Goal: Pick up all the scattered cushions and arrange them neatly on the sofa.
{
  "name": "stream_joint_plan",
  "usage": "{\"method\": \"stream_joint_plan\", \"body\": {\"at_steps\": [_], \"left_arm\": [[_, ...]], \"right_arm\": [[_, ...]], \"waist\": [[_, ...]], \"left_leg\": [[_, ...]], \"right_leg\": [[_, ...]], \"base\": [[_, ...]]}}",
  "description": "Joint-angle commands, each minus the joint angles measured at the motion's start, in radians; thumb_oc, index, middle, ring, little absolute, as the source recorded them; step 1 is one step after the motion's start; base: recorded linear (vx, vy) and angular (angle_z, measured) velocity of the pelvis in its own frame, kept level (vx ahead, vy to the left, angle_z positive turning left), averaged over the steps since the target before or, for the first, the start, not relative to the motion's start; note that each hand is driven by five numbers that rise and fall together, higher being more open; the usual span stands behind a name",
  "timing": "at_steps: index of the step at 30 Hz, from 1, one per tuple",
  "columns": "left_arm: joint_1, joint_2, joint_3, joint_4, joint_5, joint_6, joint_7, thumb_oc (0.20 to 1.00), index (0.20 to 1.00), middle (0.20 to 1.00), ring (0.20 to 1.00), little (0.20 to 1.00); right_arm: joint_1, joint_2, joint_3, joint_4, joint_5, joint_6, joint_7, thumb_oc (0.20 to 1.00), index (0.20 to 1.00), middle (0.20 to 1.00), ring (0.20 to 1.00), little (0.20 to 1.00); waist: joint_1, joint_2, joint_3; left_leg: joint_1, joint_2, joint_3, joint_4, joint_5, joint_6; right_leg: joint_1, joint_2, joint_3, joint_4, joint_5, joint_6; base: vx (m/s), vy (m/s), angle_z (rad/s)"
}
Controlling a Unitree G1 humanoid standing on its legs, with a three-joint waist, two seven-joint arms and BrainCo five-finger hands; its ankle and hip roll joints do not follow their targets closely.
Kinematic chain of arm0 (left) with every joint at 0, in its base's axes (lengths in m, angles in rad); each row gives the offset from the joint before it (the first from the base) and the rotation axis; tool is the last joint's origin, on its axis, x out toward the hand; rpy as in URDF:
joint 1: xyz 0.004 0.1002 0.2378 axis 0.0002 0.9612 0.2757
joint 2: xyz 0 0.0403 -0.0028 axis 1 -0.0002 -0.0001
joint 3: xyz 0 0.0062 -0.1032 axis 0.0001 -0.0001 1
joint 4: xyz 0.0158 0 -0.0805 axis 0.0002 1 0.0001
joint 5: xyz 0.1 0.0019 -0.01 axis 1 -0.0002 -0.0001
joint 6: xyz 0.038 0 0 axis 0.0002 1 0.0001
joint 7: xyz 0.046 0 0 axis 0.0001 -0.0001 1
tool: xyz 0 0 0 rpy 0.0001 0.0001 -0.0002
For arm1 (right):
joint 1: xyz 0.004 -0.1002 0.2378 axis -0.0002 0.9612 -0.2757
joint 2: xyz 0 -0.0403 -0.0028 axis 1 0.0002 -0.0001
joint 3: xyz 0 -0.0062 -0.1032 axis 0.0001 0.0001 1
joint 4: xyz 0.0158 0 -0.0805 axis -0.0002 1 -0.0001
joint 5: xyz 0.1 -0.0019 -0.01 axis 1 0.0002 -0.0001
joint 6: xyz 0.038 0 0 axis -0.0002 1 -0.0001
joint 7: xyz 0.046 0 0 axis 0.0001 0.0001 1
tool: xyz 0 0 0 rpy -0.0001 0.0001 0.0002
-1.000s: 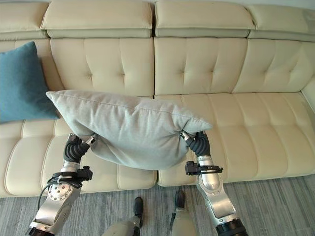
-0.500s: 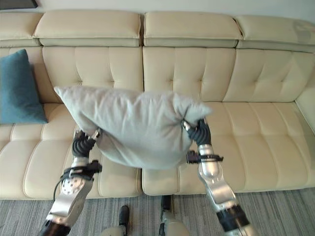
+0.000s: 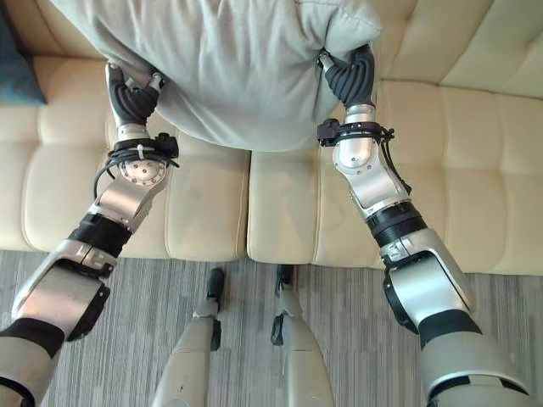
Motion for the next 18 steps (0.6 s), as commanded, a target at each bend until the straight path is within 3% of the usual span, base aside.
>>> {"method": "stream_joint_plan", "body": {"at_steps": [1, 2, 4, 5, 6, 7, 8, 12, 15, 16, 18], "left_arm": [[-0.182, -0.009, -0.047, -0.077, -0.017, -0.079, -0.046, 0.200, 0.200, 0.200, 0.200, 0.200], [-0.207, -0.006, -0.063, -0.049, -0.023, -0.074, -0.049, 0.200, 0.200, 0.200, 0.200, 0.200], [-0.257, -0.014, -0.080, 0.007, -0.030, -0.068, -0.055, 0.200, 0.200, 0.200, 0.200, 0.200], [-0.340, -0.007, -0.121, 0.119, -0.021, -0.041, -0.067, 0.454, 0.454, 0.454, 0.454, 0.454], [-0.348, -0.007, -0.122, 0.126, -0.023, -0.043, -0.069, 0.608, 0.608, 0.608, 0.608, 0.608], [-0.398, 0.007, -0.164, 0.187, -0.005, -0.032, -0.084, 1.000, 1.000, 1.000, 1.000, 1.000], [-0.478, 0.042, -0.246, 0.280, 0.018, 0.002, -0.132, 1.000, 1.000, 1.000, 1.000, 1.000], [-0.553, 0.072, -0.287, 0.357, -0.047, 0.010, -0.182, 1.000, 1.000, 1.000, 1.000, 1.000], [-0.564, 0.121, -0.246, 0.391, -0.236, -0.012, -0.239, 1.000, 1.000, 1.000, 1.000, 1.000], [-0.564, 0.121, -0.245, 0.392, -0.237, -0.013, -0.240, 1.000, 1.000, 1.000, 1.000, 1.000], [-0.524, 0.126, -0.154, 0.373, -0.418, -0.040, -0.247, 1.000, 1.000, 1.000, 1.000, 1.000]], "right_arm": [[-0.163, -0.007, 0.054, -0.049, 0.024, -0.053, -0.006, 0.200, 0.200, 0.200, 0.200, 0.200], [-0.185, -0.012, 0.068, -0.017, 0.030, -0.049, -0.010, 0.200, 0.200, 0.200, 0.200, 0.200], [-0.229, -0.012, 0.096, 0.056, 0.057, -0.042, -0.010, 0.200, 0.200, 0.200, 0.200, 0.200], [-0.304, -0.009, 0.183, 0.201, 0.063, 0.000, 0.011, 0.956, 0.956, 0.956, 0.956, 0.956], [-0.313, -0.008, 0.186, 0.209, 0.066, -0.004, 0.013, 1.000, 1.000, 1.000, 1.000, 1.000], [-0.349, -0.001, 0.229, 0.282, 0.081, 0.005, 0.040, 1.000, 1.000, 1.000, 1.000, 1.000], [-0.402, -0.016, 0.283, 0.377, 0.114, 0.039, 0.083, 1.000, 1.000, 1.000, 1.000, 1.000], [-0.467, -0.058, 0.333, 0.467, 0.172, 0.062, 0.120, 1.000, 1.000, 1.000, 1.000, 1.000], [-0.524, -0.129, 0.335, 0.516, 0.234, 0.081, 0.099, 1.000, 1.000, 1.000, 1.000, 1.000], [-0.525, -0.128, 0.336, 0.517, 0.234, 0.081, 0.099, 1.000, 1.000, 1.000, 1.000, 1.000], [-0.513, -0.144, 0.244, 0.522, 0.300, 0.083, -0.008, 1.000, 1.000, 1.000, 1.000, 1.000]], "waist": [[0.005, 0.024, -0.004], [0.004, 0.025, -0.005], [0.001, 0.024, -0.004], [-0.005, 0.020, -0.009], [-0.005, 0.021, -0.007], [-0.007, 0.018, -0.009], [-0.012, 0.018, -0.018], [-0.007, 0.022, -0.027], [-0.001, 0.033, -0.043], [-0.001, 0.034, -0.041], [0.005, 0.044, -0.050]], "left_leg": [[0.022, -0.003, -0.012, 0.005, -0.102, -0.003], [0.012, 0.000, -0.018, 0.003, -0.128, -0.006], [-0.024, -0.004, -0.024, -0.004, -0.124, -0.006], [-0.062, -0.004, -0.030, -0.022, -0.111, -0.007], [-0.063, -0.004, -0.030, -0.023, -0.110, -0.007], [-0.071, 0.000, -0.029, -0.035, -0.102, -0.006], [-0.086, 0.000, -0.029, -0.053, -0.090, -0.004], [-0.079, 0.000, -0.031, -0.082, -0.077, -0.005], [-0.046, -0.001, -0.033, -0.110, -0.067, -0.010], [-0.044, -0.001, -0.034, -0.112, -0.066, -0.010], [-0.007, -0.011, -0.027, -0.133, -0.035, -0.010]], "right_leg": [[0.031, -0.049, 0.013, 0.234, -0.290, 0.089], [0.018, -0.042, 0.021, 0.239, -0.315, 0.095], [-0.024, -0.040, 0.020, 0.239, -0.314, 0.097], [-0.067, -0.034, 0.025, 0.225, -0.299, 0.101], [-0.068, -0.034, 0.025, 0.224, -0.298, 0.101], [-0.079, -0.033, 0.026, 0.213, -0.289, 0.102], [-0.090, -0.030, 0.022, 0.194, -0.280, 0.103], [-0.083, -0.025, 0.019, 0.160, -0.269, 0.107], [-0.048, -0.022, 0.016, 0.127, -0.262, 0.110], [-0.045, -0.021, 0.016, 0.126, -0.261, 0.110], [-0.010, -0.026, 0.007, 0.103, -0.235, 0.105]], "base": [[0.14, -0.057, 0.14], [0.14, -0.057, 0.14], [0.12, -0.061, 0.12], [0.07, -0.049, 0.07], [0.05, -0.029, 0.00], [0.00, 0.000, 0.00], [0.00, 0.000, 0.00], [0.03, -0.015, -0.03], [0.04, 0.003, -0.04], [-0.04, 0.049, -0.02], [-0.04, 0.060, 0.02]]}}
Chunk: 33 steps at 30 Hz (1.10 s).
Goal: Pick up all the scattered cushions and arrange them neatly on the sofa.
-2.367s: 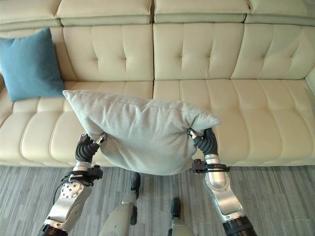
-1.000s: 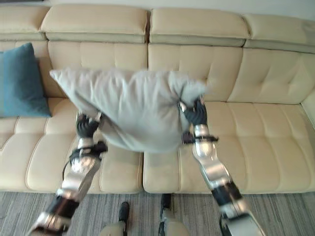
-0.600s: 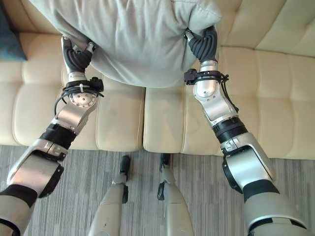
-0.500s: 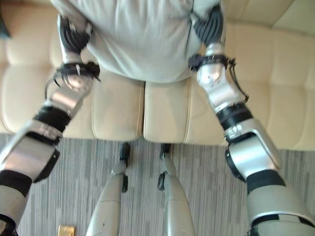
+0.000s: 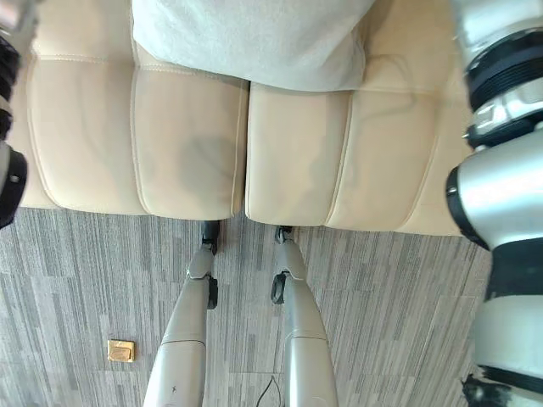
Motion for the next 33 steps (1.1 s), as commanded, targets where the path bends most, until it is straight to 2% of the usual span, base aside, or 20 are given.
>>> {"method": "stream_joint_plan", "body": {"at_steps": [1, 3, 4, 5, 7, 8, 10, 11, 12, 13, 14, 15, 18, 19, 20, 21, 23, 25, 26, 33], "left_arm": [[0.174, -0.030, 0.146, -0.052, -0.309, -0.097, -0.022, 1.000, 1.000, 1.000, 1.000, 1.000], [0.202, -0.025, 0.172, -0.067, -0.362, -0.103, -0.038, 1.000, 1.000, 1.000, 1.000, 1.000], [0.254, 0.000, 0.199, -0.100, -0.406, -0.108, -0.081, 1.000, 1.000, 1.000, 1.000, 1.000], [0.259, 0.001, 0.200, -0.102, -0.407, -0.108, -0.082, 1.000, 1.000, 1.000, 1.000, 1.000], [0.383, 0.082, 0.191, -0.160, -0.323, -0.107, -0.124, 1.000, 1.000, 1.000, 1.000, 1.000], [0.393, 0.082, 0.193, -0.166, -0.320, -0.106, -0.122, 1.000, 1.000, 1.000, 1.000, 1.000], [0.652, 0.173, 0.233, -0.285, -0.181, -0.090, -0.155, 1.000, 1.000, 1.000, 1.000, 1.000], [0.663, 0.173, 0.238, -0.292, -0.177, -0.088, -0.153, 1.000, 1.000, 1.000, 1.000, 1.000], [0.779, 0.228, 0.264, -0.355, -0.066, -0.084, -0.155, 1.000, 1.000, 1.000, 1.000, 1.000], [1.091, 0.232, 0.364, -0.534, 0.079, -0.070, -0.160, 1.000, 1.000, 1.000, 1.000, 1.000], [1.103, 0.233, 0.371, -0.543, 0.083, -0.067, -0.158, 1.000, 1.000, 1.000, 1.000, 1.000], [1.367, 0.183, 0.487, -0.618, 0.187, -0.063, -0.184, 1.000, 1.000, 1.000, 1.000, 1.000], [1.518, 0.104, 0.531, -0.624, 0.250, -0.050, -0.213, 1.000, 1.000, 1.000, 1.000, 1.000], [1.638, -0.002, 0.566, -0.577, 0.285, -0.030, -0.245, 1.000, 1.000, 1.000, 1.000, 1.000], [1.638, -0.001, 0.566, -0.577, 0.285, -0.030, -0.245, 1.000, 1.000, 1.000, 1.000, 1.000], [1.688, -0.072, 0.582, -0.533, 0.282, -0.023, -0.255, 1.000, 1.000, 1.000, 1.000, 1.000], [1.749, -0.133, 0.615, -0.471, 0.291, -0.005, -0.274, 1.000, 1.000, 1.000, 1.000, 1.000], [1.800, -0.222, 0.639, -0.351, 0.291, 0.019, -0.283, 1.000, 1.000, 1.000, 1.000, 1.000], [1.800, -0.222, 0.639, -0.351, 0.291, 0.018, -0.283, 1.000, 1.000, 1.000, 1.000, 1.000], [1.835, -0.350, 0.648, -0.110, 0.319, 0.056, -0.301, 1.000, 1.000, 1.000, 1.000, 1.000]], "right_arm": [[0.084, 0.068, -0.086, 0.032, 0.146, -0.020, -0.134, 1.000, 1.000, 1.000, 1.000, 1.000], [0.102, 0.066, -0.103, 0.019, 0.179, -0.025, -0.139, 1.000, 1.000, 1.000, 1.000, 1.000], [0.139, 0.055, -0.140, -0.001, 0.241, -0.045, -0.137, 1.000, 1.000, 1.000, 1.000, 1.000], [0.144, 0.056, -0.141, -0.003, 0.242, -0.045, -0.138, 1.000, 1.000, 1.000, 1.000, 1.000], [0.267, 0.029, -0.203, -0.065, 0.318, -0.085, -0.088, 1.000, 1.000, 1.000, 1.000, 1.000], [0.277, 0.030, -0.207, -0.070, 0.317, -0.085, -0.089, 1.000, 1.000, 1.000, 1.000, 1.000], [0.504, 0.007, -0.272, -0.243, 0.342, -0.110, -0.010, 1.000, 1.000, 1.000, 1.000, 1.000], [0.512, 0.008, -0.274, -0.250, 0.339, -0.109, -0.013, 1.000, 1.000, 1.000, 1.000, 1.000], [0.637, -0.023, -0.308, -0.349, 0.344, -0.115, 0.042, 1.000, 1.000, 1.000, 1.000, 1.000], [0.899, 0.025, -0.448, -0.516, 0.357, -0.154, 0.067, 1.000, 1.000, 1.000, 1.000, 1.000], [0.908, 0.027, -0.449, -0.524, 0.354, -0.153, 0.064, 1.000, 1.000, 1.000, 1.000, 1.000], [1.115, 0.033, -0.544, -0.617, 0.297, -0.146, 0.149, 1.000, 1.000, 1.000, 1.000, 1.000], [1.288, 0.056, -0.569, -0.646, 0.206, -0.123, 0.219, 1.000, 1.000, 1.000, 1.000, 1.000], [1.449, 0.113, -0.614, -0.662, 0.117, -0.104, 0.258, 1.000, 1.000, 1.000, 1.000, 1.000], [1.451, 0.114, -0.615, -0.664, 0.116, -0.103, 0.258, 1.000, 1.000, 1.000, 1.000, 1.000], [1.530, 0.179, -0.626, -0.632, 0.066, -0.093, 0.278, 1.000, 1.000, 1.000, 1.000, 1.000], [1.614, 0.227, -0.667, -0.590, -0.017, -0.061, 0.284, 1.000, 1.000, 1.000, 1.000, 1.000], [1.686, 0.307, -0.690, -0.458, -0.093, -0.032, 0.288, 1.000, 1.000, 1.000, 1.000, 1.000], [1.686, 0.307, -0.689, -0.457, -0.093, -0.032, 0.288, 1.000, 1.000, 1.000, 1.000, 1.000], [1.710, 0.402, -0.614, -0.119, -0.299, 0.027, 0.299, 1.000, 1.000, 1.000, 1.000, 1.000]], "waist": [[0.009, 0.047, -0.117], [0.009, 0.049, -0.118], [0.009, 0.053, -0.127], [0.009, 0.052, -0.126], [0.011, 0.061, -0.134], [0.011, 0.059, -0.136], [0.012, 0.062, -0.140], [0.010, 0.062, -0.144], [0.009, 0.062, -0.145], [0.009, 0.065, -0.153], [0.007, 0.064, -0.158], [0.006, 0.067, -0.176], [-0.001, 0.066, -0.195], [-0.010, 0.070, -0.218], [-0.011, 0.070, -0.221], [-0.015, 0.070, -0.232], [-0.022, 0.075, -0.265], [-0.026, 0.079, -0.297], [-0.026, 0.079, -0.296], [-0.015, 0.080, -0.351]], "left_leg": [[0.132, -0.015, 0.000, -0.115, -0.049, -0.006], [0.158, -0.014, -0.001, -0.128, -0.046, -0.008], [0.191, -0.012, 0.001, -0.151, -0.040, -0.012], [0.196, -0.012, 0.001, -0.155, -0.039, -0.012], [0.257, -0.008, 0.010, -0.190, -0.028, -0.015], [0.264, -0.007, 0.011, -0.196, -0.027, -0.015], [0.335, -0.003, 0.027, -0.230, -0.017, -0.019], [0.334, -0.004, 0.028, -0.232, -0.011, -0.018], [0.369, 0.001, 0.030, -0.244, -0.014, -0.020], [0.432, 0.001, 0.041, -0.255, -0.022, -0.016], [0.431, 0.000, 0.041, -0.257, -0.018, -0.015], [0.495, 0.003, 0.049, -0.272, -0.033, -0.008], [0.548, 0.005, 0.058, -0.278, -0.045, -0.004], [0.601, 0.005, 0.067, -0.290, -0.053, 0.001], [0.598, 0.004, 0.067, -0.290, -0.050, 0.001], [0.623, 0.003, 0.070, -0.295, -0.053, 0.003], [0.652, -0.001, 0.069, -0.300, -0.057, 0.010], [0.704, -0.003, 0.068, -0.307, -0.066, 0.019], [0.706, -0.003, 0.068, -0.307, -0.066, 0.019], [0.791, -0.008, 0.066, -0.307, -0.087, 0.028]], "right_leg": [[0.149, -0.030, 0.021, 0.063, -0.277, 0.146], [0.174, -0.028, 0.020, 0.052, -0.275, 0.146], [0.204, -0.026, 0.022, 0.034, -0.270, 0.146], [0.209, -0.025, 0.022, 0.031, -0.269, 0.146], [0.262, -0.023, 0.022, 0.001, -0.255, 0.148], [0.268, -0.022, 0.023, -0.003, -0.254, 0.148], [0.328, -0.022, 0.026, -0.030, -0.238, 0.148], [0.328, -0.023, 0.026, -0.034, -0.232, 0.149], [0.354, -0.021, 0.023, -0.036, -0.235, 0.150], [0.414, -0.022, 0.025, -0.052, -0.234, 0.149], [0.414, -0.024, 0.025, -0.055, -0.230, 0.149], [0.476, -0.027, 0.033, -0.071, -0.231, 0.151], [0.534, -0.032, 0.035, -0.090, -0.231, 0.155], [0.586, -0.030, 0.038, -0.109, -0.234, 0.159], [0.583, -0.031, 0.037, -0.111, -0.232, 0.160], [0.610, -0.029, 0.038, -0.118, -0.232, 0.161], [0.641, -0.027, 0.037, -0.130, -0.237, 0.160], [0.696, -0.025, 0.037, -0.144, -0.246, 0.157], [0.698, -0.025, 0.036, -0.145, -0.246, 0.157], [0.797, -0.022, 0.035, -0.162, -0.268, 0.151]], "base": [[0.03, 0.023, 0.02], [0.03, 0.008, 0.06], [0.04, 0.005, 0.08], [0.03, 0.022, 0.06], [0.02, 0.031, 0.08], [0.02, 0.061, 0.05], [0.01, 0.065, -0.05], [0.02, 0.022, -0.14], [0.06, 0.043, -0.21], [0.06, 0.043, -0.24], [0.12, 0.103, -0.22], [0.10, 0.076, -0.17], [0.08, 0.059, -0.15], [0.09, 0.063, -0.15], [0.05, 0.048, -0.09], [0.01, 0.012, -0.06], [0.08, 0.040, -0.10], [0.05, 0.030, -0.04], [0.02, 0.004, -0.04], [0.00, 0.001, -0.03]]}}
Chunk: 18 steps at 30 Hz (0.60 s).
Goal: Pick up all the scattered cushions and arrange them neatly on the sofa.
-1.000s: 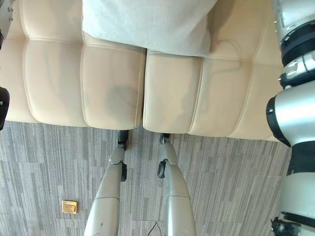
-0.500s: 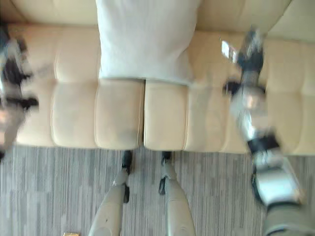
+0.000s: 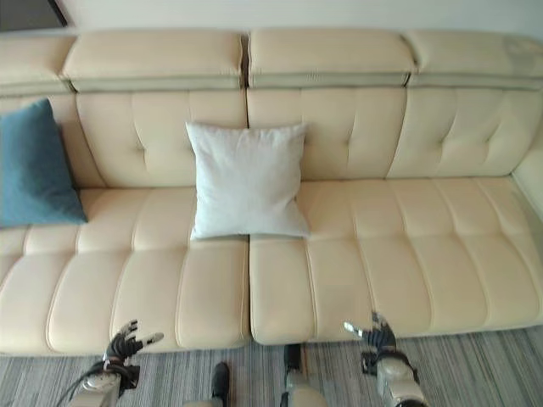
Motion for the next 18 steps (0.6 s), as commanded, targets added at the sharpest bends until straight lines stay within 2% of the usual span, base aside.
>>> {"method": "stream_joint_plan", "body": {"at_steps": [1, 3, 7, 10, 12, 13, 14, 18], "left_arm": [[-0.041, 0.020, -0.007, 0.029, 0.062, 0.006, -0.008, 1.000, 1.000, 1.000, 1.000, 1.000], [-0.034, 0.001, -0.009, 0.060, 0.080, 0.018, -0.010, 1.000, 1.000, 1.000, 1.000, 1.000], [-0.030, -0.013, -0.022, 0.071, 0.100, 0.029, -0.012, 1.000, 1.000, 1.000, 1.000, 1.000], [-0.032, -0.010, -0.034, 0.065, 0.110, 0.027, -0.009, 1.000, 1.000, 1.000, 1.000, 1.000], [-0.049, 0.000, -0.041, 0.062, 0.108, 0.023, -0.004, 1.000, 1.000, 1.000, 1.000, 1.000], [-0.057, 0.008, -0.044, 0.064, 0.112, 0.025, 0.000, 1.000, 1.000, 1.000, 1.000, 1.000], [-0.059, 0.017, -0.050, 0.065, 0.124, 0.028, 0.003, 1.000, 1.000, 1.000, 1.000, 1.000], [-0.051, 0.016, -0.053, 0.075, 0.131, 0.032, 0.001, 1.000, 1.000, 1.000, 1.000, 1.000]], "right_arm": [[-0.065, -0.030, 0.008, -0.009, -0.112, 0.008, -0.004, 1.000, 1.000, 1.000, 1.000, 1.000], [-0.058, -0.007, 0.017, 0.054, -0.146, 0.025, 0.002, 1.000, 1.000, 1.000, 1.000, 1.000], [-0.048, 0.010, -0.001, 0.061, -0.125, 0.029, 0.005, 1.000, 1.000, 1.000, 1.000, 1.000], [-0.061, 0.016, 0.003, 0.027, -0.111, 0.030, 0.000, 1.000, 1.000, 1.000, 1.000, 1.000], [-0.085, 0.024, 0.006, 0.009, -0.095, 0.030, -0.005, 1.000, 1.000, 1.000, 1.000, 1.000], [-0.094, 0.027, 0.010, 0.002, -0.086, 0.028, -0.008, 1.000, 1.000, 1.000, 1.000, 1.000], [-0.090, 0.030, 0.017, -0.001, -0.074, 0.023, -0.007, 1.000, 1.000, 1.000, 1.000, 1.000], [-0.083, 0.042, 0.013, 0.000, -0.065, 0.019, -0.003, 1.000, 1.000, 1.000, 1.000, 1.000]], "waist": [[0.007, 0.008, 0.007], [0.012, 0.007, -0.010], [0.013, 0.008, -0.013], [0.009, 0.009, 0.027], [0.005, 0.016, 0.069], [0.008, 0.021, 0.078], [0.017, 0.030, 0.075], [0.042, 0.026, 0.053]], "left_leg": [[0.016, -0.008, -0.019, 0.001, -0.064, -0.017], [0.034, -0.009, -0.021, 0.001, -0.069, -0.015], [0.052, -0.017, -0.029, 0.001, -0.073, -0.005], [0.035, -0.026, -0.024, 0.001, -0.063, 0.009], [0.005, -0.018, -0.018, 0.001, -0.042, 0.018], [-0.015, -0.013, -0.011, 0.001, -0.028, 0.022], [-0.040, -0.005, -0.002, 0.001, -0.014, 0.025], [-0.059, 0.000, 0.002, 0.001, -0.001, 0.022]], "right_leg": [[0.123, -0.023, -0.022, 0.003, -0.164, 0.077], [0.146, -0.025, -0.026, 0.002, -0.172, 0.077], [0.160, -0.031, -0.025, 0.011, -0.174, 0.080], [0.103, -0.042, -0.014, 0.078, -0.160, 0.089], [0.034, -0.032, 0.013, 0.164, -0.165, 0.098], [0.021, -0.023, 0.030, 0.203, -0.181, 0.098], [0.037, -0.022, 0.038, 0.262, -0.219, 0.083], [0.114, -0.034, 0.047, 0.291, -0.263, 0.078]], "base": [[0.00, 0.000, 0.00], [-0.01, 0.019, 0.01], [-0.07, 0.090, 0.01], [-0.19, 0.070, -0.08], [-0.34, 0.022, -0.15], [-0.32, 0.010, -0.28], [-0.26, -0.020, -0.40], [-0.11, -0.073, -0.34]]}}
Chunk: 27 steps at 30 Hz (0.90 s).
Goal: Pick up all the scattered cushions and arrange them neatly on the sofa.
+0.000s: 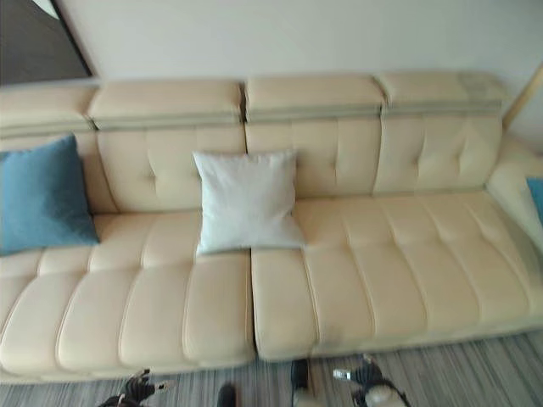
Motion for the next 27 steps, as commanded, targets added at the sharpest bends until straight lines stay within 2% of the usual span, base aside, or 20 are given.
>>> {"method": "stream_joint_plan", "body": {"at_steps": [1, 2, 5, 7, 11, 12, 14, 15, 16, 18, 20, 21, 23, 27], "left_arm": [[-0.038, 0.042, 0.007, 0.032, 0.054, -0.006, 0.013, 1.000, 1.000, 1.000, 1.000, 1.000], [-0.033, 0.044, 0.011, 0.028, 0.044, -0.005, 0.015, 1.000, 1.000, 1.000, 1.000, 1.000], [-0.034, 0.045, 0.010, 0.022, 0.041, -0.009, 0.023, 1.000, 1.000, 1.000, 1.000, 1.000], [-0.033, 0.041, 0.003, 0.013, 0.041, -0.008, 0.032, 1.000, 1.000, 1.000, 1.000, 1.000], [-0.027, 0.028, -0.003, -0.016, 0.033, -0.011, 0.037, 1.000, 1.000, 1.000, 1.000, 1.000], [-0.029, 0.024, -0.007, -0.027, 0.029, -0.016, 0.033, 1.000, 1.000, 1.000, 1.000, 1.000], [-0.030, 0.021, -0.011, -0.030, 0.030, -0.017, 0.030, 1.000, 1.000, 1.000, 1.000, 1.000], [-0.022, 0.015, -0.018, -0.031, 0.044, -0.017, 0.027, 1.000, 1.000, 1.000, 1.000, 1.000], [-0.020, 0.011, -0.019, -0.030, 0.046, -0.016, 0.024, 1.000, 1.000, 1.000, 1.000, 1.000], [-0.011, 0.006, -0.019, -0.027, 0.049, -0.014, 0.020, 1.000, 1.000, 1.000, 1.000, 1.000], [0.001, -0.003, -0.016, -0.025, 0.048, -0.015, 0.016, 1.000, 1.000, 1.000, 1.000, 1.000], [0.001, -0.003, -0.016, -0.025, 0.048, -0.015, 0.016, 1.000, 1.000, 1.000, 1.000, 1.000], [0.009, -0.012, -0.030, -0.021, 0.062, -0.006, 0.017, 1.000, 1.000, 1.000, 1.000, 1.000], [0.001, -0.016, -0.050, -0.026, 0.081, -0.002, 0.020, 1.000, 1.000, 1.000, 1.000, 1.000]], "right_arm": [[-0.030, 0.000, -0.028, -0.034, 0.033, -0.018, -0.008, 1.000, 1.000, 1.000, 1.000, 1.000], [-0.026, 0.001, -0.030, -0.038, 0.031, -0.017, -0.012, 1.000, 1.000, 1.000, 1.000, 1.000], [-0.029, 0.003, -0.022, -0.045, 0.031, -0.018, -0.019, 1.000, 1.000, 1.000, 1.000, 1.000], [-0.026, -0.001, -0.012, -0.056, 0.032, -0.021, -0.023, 1.000, 1.000, 1.000, 1.000, 1.000], [-0.029, -0.015, -0.004, -0.066, 0.028, -0.022, -0.031, 1.000, 1.000, 1.000, 1.000, 1.000], [-0.034, -0.022, 0.002, -0.059, 0.023, -0.021, -0.029, 1.000, 1.000, 1.000, 1.000, 1.000], [-0.038, -0.028, 0.004, -0.060, 0.021, -0.021, -0.030, 1.000, 1.000, 1.000, 1.000, 1.000], [-0.038, -0.032, 0.006, -0.058, 0.014, -0.020, -0.026, 1.000, 1.000, 1.000, 1.000, 1.000], [-0.039, -0.033, 0.008, -0.056, 0.012, -0.021, -0.025, 1.000, 1.000, 1.000, 1.000, 1.000], [-0.041, -0.031, 0.012, -0.050, 0.008, -0.022, -0.023, 1.000, 1.000, 1.000, 1.000, 1.000], [-0.039, -0.028, 0.016, -0.049, 0.003, -0.025, -0.014, 1.000, 1.000, 1.000, 1.000, 1.000], [-0.039, -0.029, 0.016, -0.049, 0.003, -0.025, -0.014, 1.000, 1.000, 1.000, 1.000, 1.000], [-0.029, -0.022, 0.011, -0.041, 0.003, -0.022, -0.009, 1.000, 1.000, 1.000, 1.000, 1.000], [-0.028, -0.016, 0.009, -0.037, 0.007, -0.022, -0.015, 1.000, 1.000, 1.000, 1.000, 1.000]], "waist": [[0.006, -0.061, 0.023], [0.026, -0.074, 0.019], [0.036, -0.080, 0.012], [0.033, -0.074, 0.015], [0.029, -0.050, 0.048], [0.029, -0.045, 0.072], [0.027, -0.046, 0.077], [0.017, -0.056, 0.078], [0.012, -0.062, 0.075], [0.007, -0.066, 0.067], [-0.002, -0.055, 0.050], [-0.001, -0.055, 0.051], [-0.016, -0.036, 0.024], [-0.025, -0.027, 0.016]], "left_leg": [[0.046, -0.077, -0.023, -0.057, -0.068, -0.045], [0.014, -0.080, -0.019, -0.042, -0.050, -0.051], [-0.016, -0.067, -0.010, -0.034, -0.026, -0.066], [-0.033, -0.043, -0.010, -0.015, 0.002, -0.091], [-0.063, -0.007, -0.027, -0.008, 0.062, -0.132], [-0.074, -0.010, -0.049, 0.013, 0.052, -0.134], [-0.068, -0.018, -0.061, 0.032, 0.030, -0.125], [-0.056, -0.040, -0.058, 0.104, -0.034, -0.105], [-0.047, -0.055, -0.055, 0.142, -0.072, -0.097], [-0.020, -0.082, -0.063, 0.190, -0.132, -0.090], [0.037, -0.103, -0.096, 0.170, -0.169, -0.083], [0.039, -0.102, -0.096, 0.168, -0.169, -0.083], [0.096, -0.083, -0.090, 0.064, -0.148, -0.079], [0.130, -0.083, -0.090, 0.012, -0.140, -0.074]], "right_leg": [[0.267, -0.070, 0.045, -0.203, -0.033, 0.019], [0.315, -0.070, 0.055, -0.252, -0.054, 0.018], [0.339, -0.062, 0.052, -0.322, -0.070, 0.006], [0.358, -0.039, 0.043, -0.368, -0.088, -0.014], [0.353, -0.005, 0.016, -0.365, -0.102, -0.042], [0.331, -0.004, 0.008, -0.348, -0.092, -0.051], [0.319, -0.008, 0.005, -0.344, -0.082, -0.051], [0.302, -0.028, -0.006, -0.345, -0.063, -0.048], [0.289, -0.037, -0.008, -0.350, -0.050, -0.049], [0.282, -0.043, -0.007, -0.362, -0.041, -0.050], [0.274, -0.032, -0.001, -0.371, -0.035, -0.049], [0.275, -0.032, -0.001, -0.371, -0.035, -0.049], [0.272, -0.016, -0.013, -0.370, -0.037, -0.048], [0.274, -0.018, -0.017, -0.374, -0.028, -0.042]], "base": [[-0.18, -0.180, -0.13], [-0.15, -0.136, -0.05], [-0.17, -0.196, -0.08], [-0.16, -0.225, -0.15], [-0.22, -0.182, 0.08], [-0.25, -0.113, 0.10], [-0.24, -0.083, 0.25], [-0.29, -0.087, 0.15], [-0.23, -0.059, -0.01], [-0.12, -0.018, 0.17], [-0.07, 0.034, 0.27], [-0.01, 0.039, 0.15], [0.00, 0.065, 0.06], [-0.04, 0.102, 0.11]]}}
